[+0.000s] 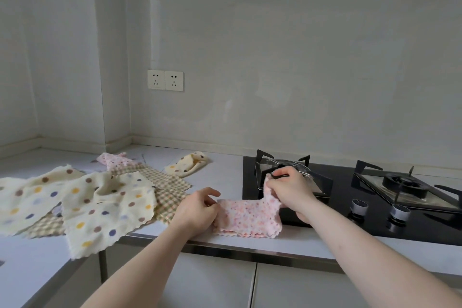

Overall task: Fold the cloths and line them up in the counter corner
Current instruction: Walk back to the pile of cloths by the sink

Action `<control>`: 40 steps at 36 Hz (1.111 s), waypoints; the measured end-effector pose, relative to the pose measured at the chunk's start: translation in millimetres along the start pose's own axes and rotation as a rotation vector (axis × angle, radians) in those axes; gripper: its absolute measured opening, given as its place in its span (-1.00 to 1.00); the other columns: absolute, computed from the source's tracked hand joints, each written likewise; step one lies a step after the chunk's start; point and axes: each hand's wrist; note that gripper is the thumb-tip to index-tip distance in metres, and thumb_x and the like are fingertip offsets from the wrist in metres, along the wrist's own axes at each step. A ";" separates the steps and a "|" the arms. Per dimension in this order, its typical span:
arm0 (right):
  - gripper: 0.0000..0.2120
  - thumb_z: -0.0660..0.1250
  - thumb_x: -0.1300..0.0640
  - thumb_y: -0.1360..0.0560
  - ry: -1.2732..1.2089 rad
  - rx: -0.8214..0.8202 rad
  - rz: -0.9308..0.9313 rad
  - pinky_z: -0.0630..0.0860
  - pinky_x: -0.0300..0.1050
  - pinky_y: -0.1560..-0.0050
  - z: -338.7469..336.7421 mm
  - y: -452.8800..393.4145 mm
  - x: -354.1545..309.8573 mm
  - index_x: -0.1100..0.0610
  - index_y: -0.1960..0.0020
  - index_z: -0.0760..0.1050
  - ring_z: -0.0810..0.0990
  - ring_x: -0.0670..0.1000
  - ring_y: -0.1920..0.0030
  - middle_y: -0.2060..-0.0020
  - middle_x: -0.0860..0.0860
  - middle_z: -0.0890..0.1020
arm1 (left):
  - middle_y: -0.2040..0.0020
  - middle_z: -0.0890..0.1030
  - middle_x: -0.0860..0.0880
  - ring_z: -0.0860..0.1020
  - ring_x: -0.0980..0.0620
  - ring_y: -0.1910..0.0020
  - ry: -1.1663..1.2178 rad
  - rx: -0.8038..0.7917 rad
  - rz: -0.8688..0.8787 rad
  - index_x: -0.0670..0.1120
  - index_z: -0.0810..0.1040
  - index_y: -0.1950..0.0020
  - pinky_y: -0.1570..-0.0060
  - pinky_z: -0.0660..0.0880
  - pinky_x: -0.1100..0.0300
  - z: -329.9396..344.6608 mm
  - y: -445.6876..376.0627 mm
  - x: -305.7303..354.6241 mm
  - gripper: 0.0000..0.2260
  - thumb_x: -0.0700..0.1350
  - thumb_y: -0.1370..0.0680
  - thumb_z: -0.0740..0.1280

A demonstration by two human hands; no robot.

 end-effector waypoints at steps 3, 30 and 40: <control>-0.81 0.45 0.02 -0.46 0.004 -0.054 -0.033 0.67 0.16 0.04 21.0 -2.4 -4.6 -0.04 -0.01 0.47 0.69 0.10 0.15 0.13 0.01 0.69 | -0.01 0.68 0.17 0.61 0.19 0.04 0.022 -0.007 -0.003 0.15 0.55 -0.27 0.14 0.47 0.35 -0.5 -0.1 0.3 -0.69 -0.08 -0.55 0.27; -0.51 0.41 -0.18 -0.50 0.295 -0.065 0.090 0.42 -0.11 -0.10 24.8 4.0 37.7 0.03 -0.33 0.43 0.55 -0.01 -0.16 -0.08 -0.08 0.61 | 0.14 0.65 0.25 0.64 0.28 0.15 0.029 0.003 0.022 0.21 0.53 -0.25 -0.02 0.63 0.19 -1.6 -2.0 -1.6 -0.57 0.15 -0.42 0.51; -0.74 0.49 0.11 -0.45 0.235 -0.276 0.215 0.48 -0.16 -0.12 25.7 -14.2 26.7 0.14 -0.12 0.68 0.60 0.00 -0.12 -0.07 -0.01 0.68 | 0.13 0.69 0.14 0.67 0.17 0.14 0.131 -0.014 0.035 0.11 0.57 -0.29 0.00 0.64 0.24 -2.7 -1.1 -4.2 -0.54 -0.03 -0.42 0.55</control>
Point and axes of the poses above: each hand's wrist, its own y-axis away from the middle knuckle, its own z-axis out of the palm, x = y × z
